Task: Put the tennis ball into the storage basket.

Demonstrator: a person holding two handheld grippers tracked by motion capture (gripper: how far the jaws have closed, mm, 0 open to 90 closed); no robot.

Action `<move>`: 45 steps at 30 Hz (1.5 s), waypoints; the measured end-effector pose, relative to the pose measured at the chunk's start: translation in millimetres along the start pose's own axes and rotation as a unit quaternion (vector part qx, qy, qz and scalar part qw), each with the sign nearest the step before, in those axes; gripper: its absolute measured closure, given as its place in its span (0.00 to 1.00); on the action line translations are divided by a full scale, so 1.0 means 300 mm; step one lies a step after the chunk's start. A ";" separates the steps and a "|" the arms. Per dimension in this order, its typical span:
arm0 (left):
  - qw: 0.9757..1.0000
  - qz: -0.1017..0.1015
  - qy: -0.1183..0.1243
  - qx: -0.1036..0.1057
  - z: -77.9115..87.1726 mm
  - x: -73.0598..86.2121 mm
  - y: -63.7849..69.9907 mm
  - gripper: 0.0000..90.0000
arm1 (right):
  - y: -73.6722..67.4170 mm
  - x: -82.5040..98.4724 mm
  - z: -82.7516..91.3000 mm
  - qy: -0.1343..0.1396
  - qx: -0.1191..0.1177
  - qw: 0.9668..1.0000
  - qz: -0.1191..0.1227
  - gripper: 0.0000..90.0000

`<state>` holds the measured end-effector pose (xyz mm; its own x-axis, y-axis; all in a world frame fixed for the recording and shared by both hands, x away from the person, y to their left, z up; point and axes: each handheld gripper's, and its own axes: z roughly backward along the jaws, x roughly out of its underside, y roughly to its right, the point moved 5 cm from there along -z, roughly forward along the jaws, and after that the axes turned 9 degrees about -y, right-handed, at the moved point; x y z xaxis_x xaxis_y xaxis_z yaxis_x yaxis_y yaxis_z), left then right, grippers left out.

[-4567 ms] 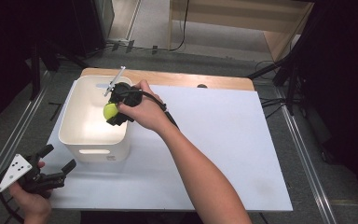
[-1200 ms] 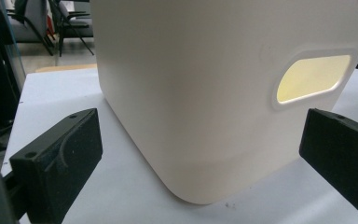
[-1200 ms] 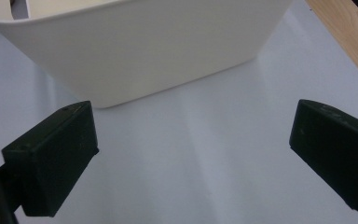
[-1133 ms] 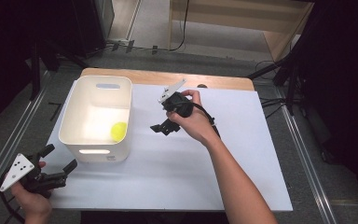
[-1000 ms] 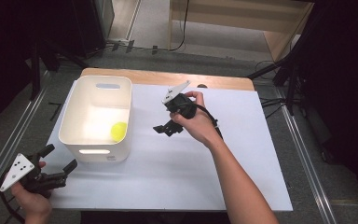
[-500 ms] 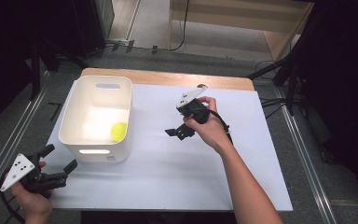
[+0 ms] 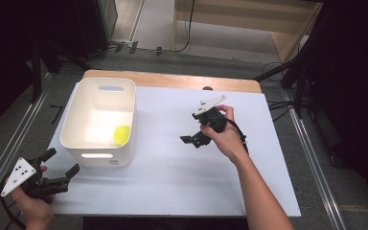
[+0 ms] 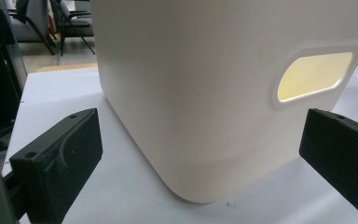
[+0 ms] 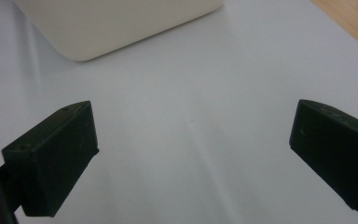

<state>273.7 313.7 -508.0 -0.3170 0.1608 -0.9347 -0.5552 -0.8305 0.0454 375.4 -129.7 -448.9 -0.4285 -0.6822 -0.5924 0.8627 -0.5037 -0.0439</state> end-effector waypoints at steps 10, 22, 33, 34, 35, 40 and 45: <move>1.000 -0.002 -0.002 -0.001 0.000 0.000 0.000 0.00 | 0.002 0.071 0.023 0.014 0.005 1.000 -0.016 0.00; 1.000 -0.003 -0.004 -0.002 -0.001 0.001 0.001 0.00 | 0.010 0.168 0.049 0.034 0.009 0.999 -0.036 0.00; 1.000 -0.004 -0.004 -0.003 -0.002 0.001 0.003 0.00 | 0.016 0.265 0.074 0.044 0.014 0.997 -0.060 0.00; 1.000 -0.004 -0.005 -0.004 -0.002 0.001 0.003 0.00 | 0.016 0.273 0.076 0.045 0.014 0.997 -0.063 0.00; 1.000 -0.004 -0.004 -0.004 -0.002 0.001 0.003 0.00 | 0.018 0.281 0.078 0.046 0.015 0.997 -0.062 0.00; 1.000 -0.004 -0.004 -0.004 -0.003 0.001 0.003 0.00 | 0.021 0.321 0.087 0.052 0.017 0.996 -0.074 0.00; 1.000 -0.005 -0.005 -0.005 -0.003 0.001 0.004 0.00 | 0.022 0.357 0.094 0.056 0.019 0.995 -0.082 0.00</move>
<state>273.7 312.3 -508.5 -0.3191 0.1735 -0.9317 -0.5501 -0.8345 0.0330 327.5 -220.9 -490.0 -0.5288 -0.5263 -0.6659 0.7719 -0.6245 -0.1194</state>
